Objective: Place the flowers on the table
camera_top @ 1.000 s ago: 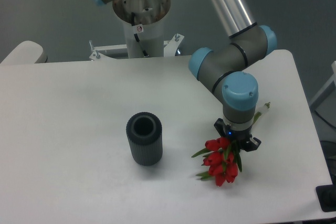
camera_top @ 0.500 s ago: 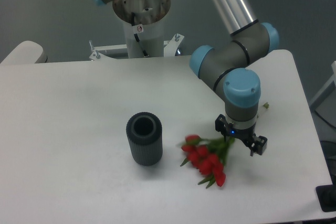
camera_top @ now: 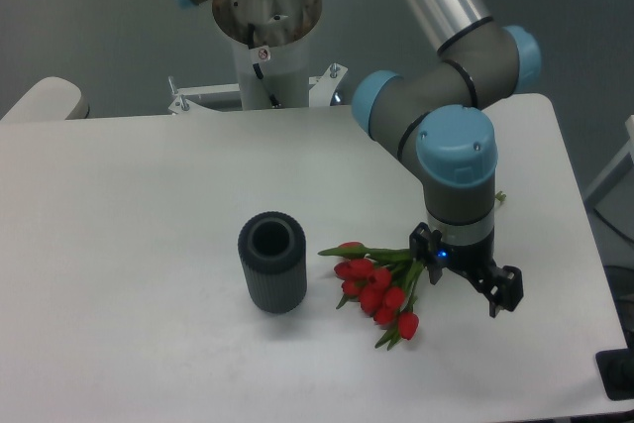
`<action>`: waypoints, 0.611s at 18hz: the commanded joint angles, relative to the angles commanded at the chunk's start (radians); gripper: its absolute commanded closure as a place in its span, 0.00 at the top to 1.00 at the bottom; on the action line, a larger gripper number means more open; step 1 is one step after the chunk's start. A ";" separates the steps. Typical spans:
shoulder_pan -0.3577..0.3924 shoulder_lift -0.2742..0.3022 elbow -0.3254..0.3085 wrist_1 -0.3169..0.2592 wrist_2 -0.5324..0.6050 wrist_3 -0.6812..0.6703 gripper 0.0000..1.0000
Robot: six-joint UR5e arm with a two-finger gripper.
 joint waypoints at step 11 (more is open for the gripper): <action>0.011 0.040 0.031 -0.005 -0.283 -0.105 0.96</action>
